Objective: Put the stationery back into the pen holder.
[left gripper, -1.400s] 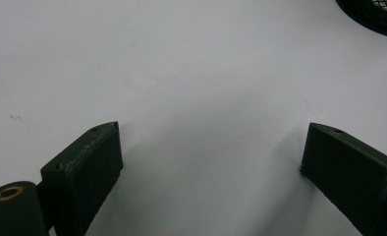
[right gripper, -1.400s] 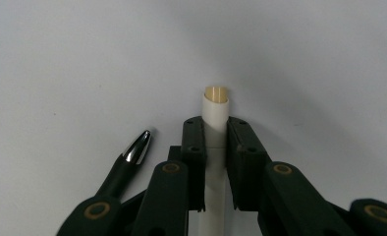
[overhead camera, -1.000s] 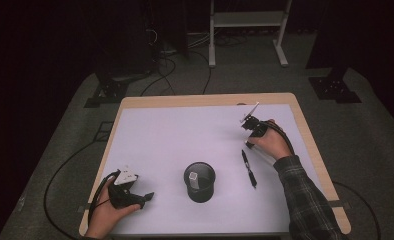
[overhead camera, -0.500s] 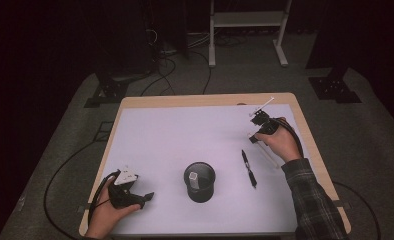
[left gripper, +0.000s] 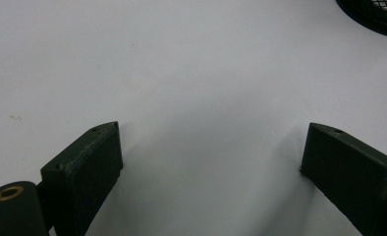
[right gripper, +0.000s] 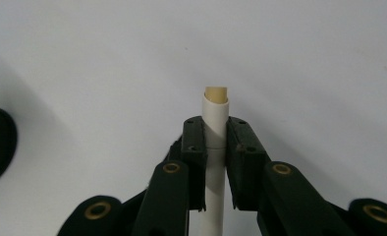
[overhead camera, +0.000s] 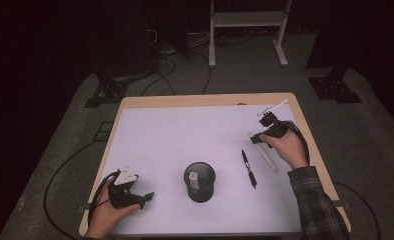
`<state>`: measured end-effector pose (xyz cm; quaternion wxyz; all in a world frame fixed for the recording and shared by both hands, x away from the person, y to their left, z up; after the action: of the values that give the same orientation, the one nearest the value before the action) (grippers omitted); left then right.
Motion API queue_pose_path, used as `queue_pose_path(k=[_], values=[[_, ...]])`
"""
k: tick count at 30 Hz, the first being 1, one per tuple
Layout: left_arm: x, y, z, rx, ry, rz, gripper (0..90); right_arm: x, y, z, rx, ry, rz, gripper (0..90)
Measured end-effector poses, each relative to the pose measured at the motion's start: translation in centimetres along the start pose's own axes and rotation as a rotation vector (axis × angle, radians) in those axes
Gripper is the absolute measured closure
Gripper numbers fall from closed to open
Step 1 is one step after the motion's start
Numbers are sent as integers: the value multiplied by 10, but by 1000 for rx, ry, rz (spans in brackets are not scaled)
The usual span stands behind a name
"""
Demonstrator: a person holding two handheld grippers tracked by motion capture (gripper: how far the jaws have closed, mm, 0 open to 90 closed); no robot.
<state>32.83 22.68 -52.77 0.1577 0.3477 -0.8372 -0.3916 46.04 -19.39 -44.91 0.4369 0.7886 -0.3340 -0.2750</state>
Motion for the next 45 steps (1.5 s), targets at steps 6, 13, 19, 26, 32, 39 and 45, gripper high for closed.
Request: queue_pose_path(k=[6, 13, 19, 26, 32, 39, 45], values=[[0, 0, 0, 0, 0, 0, 76, -7, 8, 2, 80, -6, -54, 783], [0, 0, 0, 0, 0, 0, 77, -13, 15, 6, 122, -7, -91, 783], [0, 0, 0, 0, 0, 0, 76, -20, 22, 7, 161, 3, -111, 783], [0, 0, 0, 0, -2, -1, 76, -28, 30, 8, 213, 14, -144, 783], [0, 0, 0, 0, -2, -1, 76, -35, 36, 7, 270, 38, -156, 783], [0, 0, 0, 4, 1, -1, 76, -44, 43, 5, 314, 68, -170, 783], [0, 0, 0, 4, 2, 0, 76, -55, 48, 1, 353, 96, -184, 783]])
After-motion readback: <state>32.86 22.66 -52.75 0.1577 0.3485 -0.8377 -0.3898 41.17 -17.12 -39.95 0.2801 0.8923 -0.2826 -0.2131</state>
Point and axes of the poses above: each handheld gripper's, and its own axes: y roughly backward along the jaws, z roughly out of its underside, x roughly to its right, the point moved 7 cm from there along -y, roughly forward along the jaws, and after that the axes turned 6 degrees about -x, right-handed, at the moved point
